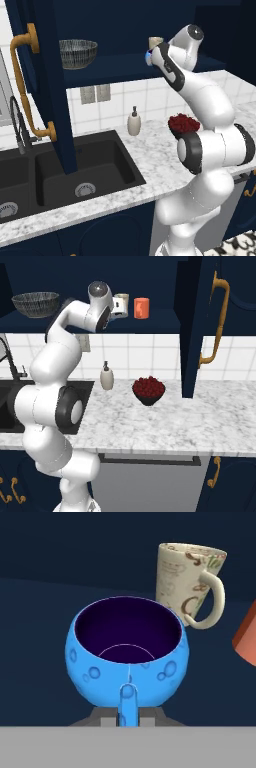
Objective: Gather all objects into one cabinet and sort the glasses and bowls to opposite sides.
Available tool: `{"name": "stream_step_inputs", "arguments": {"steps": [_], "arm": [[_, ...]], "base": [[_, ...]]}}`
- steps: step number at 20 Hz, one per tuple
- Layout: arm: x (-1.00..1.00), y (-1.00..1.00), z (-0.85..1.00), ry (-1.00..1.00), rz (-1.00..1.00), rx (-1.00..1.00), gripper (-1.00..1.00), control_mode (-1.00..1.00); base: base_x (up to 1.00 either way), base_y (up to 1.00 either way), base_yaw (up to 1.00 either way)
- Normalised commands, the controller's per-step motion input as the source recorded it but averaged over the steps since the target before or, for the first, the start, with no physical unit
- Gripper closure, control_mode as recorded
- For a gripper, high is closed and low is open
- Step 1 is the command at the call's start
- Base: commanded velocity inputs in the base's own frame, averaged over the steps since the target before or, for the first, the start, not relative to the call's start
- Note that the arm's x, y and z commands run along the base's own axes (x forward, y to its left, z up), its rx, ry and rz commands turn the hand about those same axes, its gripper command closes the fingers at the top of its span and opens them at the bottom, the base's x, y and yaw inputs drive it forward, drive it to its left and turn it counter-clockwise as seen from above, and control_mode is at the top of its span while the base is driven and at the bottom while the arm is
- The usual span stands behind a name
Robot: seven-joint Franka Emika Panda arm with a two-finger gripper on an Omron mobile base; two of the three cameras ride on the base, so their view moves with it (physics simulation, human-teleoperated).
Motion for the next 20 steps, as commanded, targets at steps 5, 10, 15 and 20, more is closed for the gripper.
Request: {"name": "stream_step_inputs", "arguments": {"steps": [5, 10, 15, 20], "arm": [[0.13, 0.0, 0.0, 0.0, 0.0, 0.0, -1.0, -1.0], [-0.23, 0.0, 0.16, -0.01, 0.0, 0.0, -1.0, -1.0], [-1.0, 0.11, 0.11, -0.17, 0.0, -0.05, -1.0, -1.0], [-1.0, -0.05, -0.01, -0.13, -0.04, -0.02, -1.0, -1.0]], "base": [[0.0, 0.0, 0.0], [0.0, 0.0, 0.0], [0.0, 0.0, 0.0], [0.0, 0.0, 0.0]]}}
